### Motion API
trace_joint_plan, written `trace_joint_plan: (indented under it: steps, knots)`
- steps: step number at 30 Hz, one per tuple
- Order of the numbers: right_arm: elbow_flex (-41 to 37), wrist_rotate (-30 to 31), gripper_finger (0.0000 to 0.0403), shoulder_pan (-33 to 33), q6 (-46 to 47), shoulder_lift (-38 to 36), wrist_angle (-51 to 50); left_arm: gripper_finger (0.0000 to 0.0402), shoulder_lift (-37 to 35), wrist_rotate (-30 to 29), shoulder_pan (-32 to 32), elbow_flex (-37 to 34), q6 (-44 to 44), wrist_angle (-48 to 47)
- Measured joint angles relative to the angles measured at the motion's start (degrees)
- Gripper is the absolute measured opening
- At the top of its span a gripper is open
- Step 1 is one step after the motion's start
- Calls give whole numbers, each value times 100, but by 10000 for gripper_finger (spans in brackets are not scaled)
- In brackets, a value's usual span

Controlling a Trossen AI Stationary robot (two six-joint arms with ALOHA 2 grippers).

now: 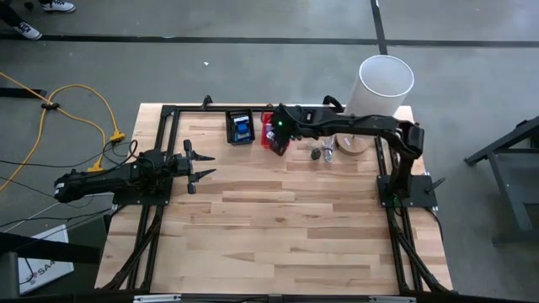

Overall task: Pick & Place Office items
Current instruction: Put the black charger adapter into the red basket

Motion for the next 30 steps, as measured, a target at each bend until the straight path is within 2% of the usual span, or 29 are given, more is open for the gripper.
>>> trace_joint_plan:
  steps: [8, 18, 21, 27, 30]
  knots:
    - [0, -224, 179, 292, -12, -238, -849, 167, 2, 0, 0, 0, 1, -2]
    - [-2, -1511, 179, 185, -240, -321, -1767, 167, 2, 0, 1, 0, 1, 0]
    - [-2, -1434, 179, 210, 11, -318, -2043, 167, 2, 0, 1, 0, 1, 0]
    - [-2, -668, 179, 330, 568, -318, -2863, 167, 2, 0, -1, 0, 1, 0]
    - [-2, -621, 179, 387, 1117, -316, -2924, 167, 0, 0, 0, 0, 0, 0]
